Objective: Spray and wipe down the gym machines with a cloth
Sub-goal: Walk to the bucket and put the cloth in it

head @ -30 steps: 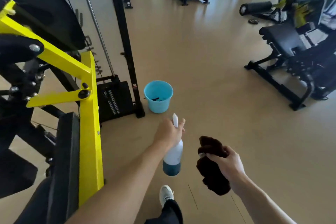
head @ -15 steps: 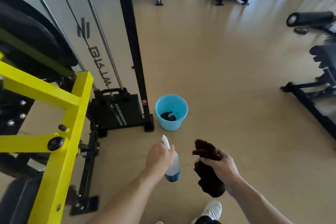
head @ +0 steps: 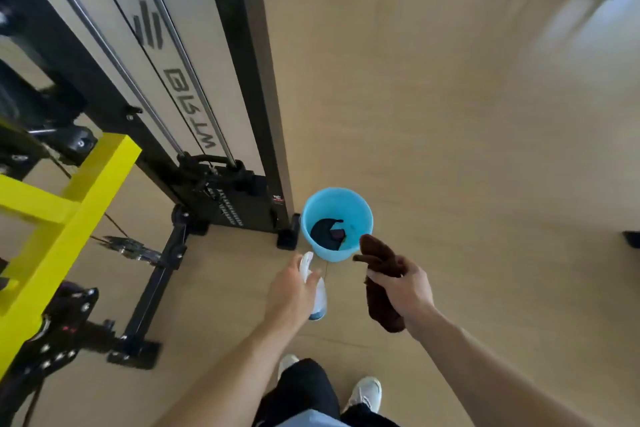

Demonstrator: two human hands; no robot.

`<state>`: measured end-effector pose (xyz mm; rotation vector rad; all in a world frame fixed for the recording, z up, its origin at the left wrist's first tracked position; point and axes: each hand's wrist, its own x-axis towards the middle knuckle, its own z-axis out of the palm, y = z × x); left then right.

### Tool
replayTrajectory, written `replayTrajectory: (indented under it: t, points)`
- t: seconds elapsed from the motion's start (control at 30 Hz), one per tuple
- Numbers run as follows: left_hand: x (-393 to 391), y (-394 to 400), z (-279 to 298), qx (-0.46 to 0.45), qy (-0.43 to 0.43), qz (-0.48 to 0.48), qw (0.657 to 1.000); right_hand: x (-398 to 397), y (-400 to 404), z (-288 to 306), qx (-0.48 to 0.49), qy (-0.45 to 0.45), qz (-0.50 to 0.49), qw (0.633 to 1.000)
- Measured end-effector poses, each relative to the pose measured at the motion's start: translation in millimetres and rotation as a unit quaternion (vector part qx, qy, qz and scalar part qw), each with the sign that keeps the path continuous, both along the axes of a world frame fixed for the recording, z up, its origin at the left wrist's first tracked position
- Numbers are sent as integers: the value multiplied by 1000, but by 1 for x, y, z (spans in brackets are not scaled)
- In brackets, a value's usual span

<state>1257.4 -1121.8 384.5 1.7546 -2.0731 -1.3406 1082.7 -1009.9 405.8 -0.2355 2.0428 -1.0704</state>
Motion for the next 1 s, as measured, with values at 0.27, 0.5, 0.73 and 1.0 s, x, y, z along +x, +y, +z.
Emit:
replayTrajectory:
  t: [0.27, 0.5, 0.73, 1.0]
  points:
    - [-65, -67, -50, 41, -14, 35, 998, -90, -88, -58, 65, 16, 31, 997]
    - [-100, -131, -137, 105, -11, 52, 993, -133, -169, -140, 80, -41, -9, 996]
    - [-143, -169, -236, 129, -51, 72, 988, -167, -229, -249, 123, -55, -7, 991]
    - [-171, -177, -321, 142, -114, 89, 979, -201, -276, -367, 136, -68, 3, 988]
